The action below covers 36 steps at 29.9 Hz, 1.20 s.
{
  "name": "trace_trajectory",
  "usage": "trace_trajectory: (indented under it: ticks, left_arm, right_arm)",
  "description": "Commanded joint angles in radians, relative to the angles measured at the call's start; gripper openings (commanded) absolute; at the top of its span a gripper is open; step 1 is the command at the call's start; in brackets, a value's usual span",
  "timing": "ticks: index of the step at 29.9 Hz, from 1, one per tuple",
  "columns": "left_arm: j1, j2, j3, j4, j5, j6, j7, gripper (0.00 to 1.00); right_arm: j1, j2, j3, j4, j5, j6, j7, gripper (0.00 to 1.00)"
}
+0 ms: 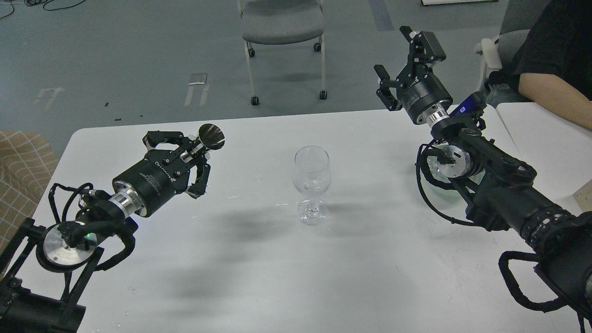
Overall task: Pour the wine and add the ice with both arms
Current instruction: 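Carry the jigger with the left gripper toward the wine glass, then tilt the jigger over the wine glass with the left gripper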
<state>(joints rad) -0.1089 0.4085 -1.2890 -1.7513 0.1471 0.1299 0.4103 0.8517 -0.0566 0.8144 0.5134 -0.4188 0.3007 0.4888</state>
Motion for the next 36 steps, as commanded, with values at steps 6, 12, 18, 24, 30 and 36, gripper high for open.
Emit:
trace_trajectory:
  ticks: [6, 12, 18, 24, 30, 36]
  left_arm:
    - [-0.109, -0.005, 0.099, 0.000, 0.003, 0.068, 0.004, 0.00]
    - [-0.138, -0.016, 0.128, 0.000, 0.003, 0.086, 0.004, 0.00]
    - [-0.187, -0.017, 0.160, 0.000, 0.026, 0.111, 0.008, 0.00]
    - [-0.255, -0.011, 0.224, 0.001, 0.052, 0.123, 0.019, 0.00]
    - [-0.293, -0.014, 0.269, 0.004, 0.091, 0.128, 0.033, 0.00]
    - [-0.334, -0.017, 0.313, 0.013, 0.092, 0.149, 0.033, 0.00]
  right_arm:
    - [-0.007, 0.000, 0.000, 0.002, -0.001, 0.000, 0.000, 1.00]
    - [-0.008, 0.000, -0.001, 0.004, 0.000, 0.000, 0.000, 1.00]
    - [-0.008, 0.001, 0.000, 0.004, -0.001, 0.000, 0.000, 1.00]
    - [-0.007, 0.001, 0.000, 0.004, -0.001, 0.000, 0.000, 1.00]
    - [-0.007, 0.000, -0.001, 0.023, -0.001, 0.000, 0.000, 1.00]
    - [-0.016, 0.000, -0.001, 0.023, -0.001, 0.000, 0.000, 1.00]
